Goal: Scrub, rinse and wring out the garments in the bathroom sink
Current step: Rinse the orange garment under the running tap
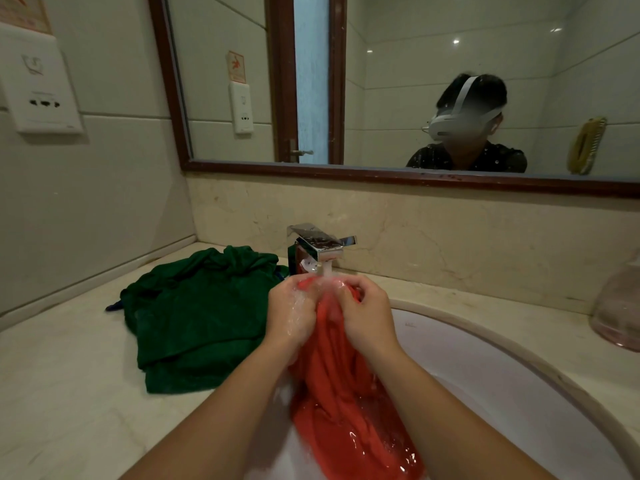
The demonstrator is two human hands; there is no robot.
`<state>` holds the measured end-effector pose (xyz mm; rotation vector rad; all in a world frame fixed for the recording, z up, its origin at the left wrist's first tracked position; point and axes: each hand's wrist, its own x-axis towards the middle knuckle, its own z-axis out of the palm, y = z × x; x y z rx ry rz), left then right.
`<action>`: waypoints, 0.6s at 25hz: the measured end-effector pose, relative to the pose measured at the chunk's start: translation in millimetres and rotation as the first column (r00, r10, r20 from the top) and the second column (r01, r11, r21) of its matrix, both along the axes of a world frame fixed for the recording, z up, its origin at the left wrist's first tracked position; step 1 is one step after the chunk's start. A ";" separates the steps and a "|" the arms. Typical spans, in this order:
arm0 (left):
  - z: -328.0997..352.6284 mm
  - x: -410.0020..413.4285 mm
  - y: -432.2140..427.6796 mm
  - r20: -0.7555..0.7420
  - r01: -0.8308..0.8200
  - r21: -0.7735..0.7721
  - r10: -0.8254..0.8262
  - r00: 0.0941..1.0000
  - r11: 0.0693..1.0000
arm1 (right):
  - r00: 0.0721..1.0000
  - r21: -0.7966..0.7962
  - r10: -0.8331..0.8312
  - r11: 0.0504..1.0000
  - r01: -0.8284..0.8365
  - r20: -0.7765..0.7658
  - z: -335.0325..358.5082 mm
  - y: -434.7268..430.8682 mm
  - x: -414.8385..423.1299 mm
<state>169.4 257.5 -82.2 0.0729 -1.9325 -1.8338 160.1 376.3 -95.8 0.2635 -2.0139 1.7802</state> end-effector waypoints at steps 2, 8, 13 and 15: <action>1.8 -0.7 -0.6 0.016 -0.013 0.033 0.012 1.000 0.999 | 1.000 0.040 0.016 0.999 -0.015 -0.003 -3.0 -0.1 -0.3; -1.8 -1.6 -2.2 -0.032 -0.032 -0.002 0.032 0.999 0.999 | 1.000 0.025 -0.013 1.000 0.013 -0.011 -0.7 0.5 0.7; -10.0 -2.7 5.3 -0.025 -0.046 0.006 0.046 0.999 0.999 | 0.992 0.124 -0.119 0.986 0.114 0.032 2.5 -1.3 0.3; -8.7 -1.9 9.7 0.022 -0.083 0.117 0.081 0.996 0.990 | 0.973 0.333 -0.229 0.918 0.214 0.004 6.0 -5.0 4.8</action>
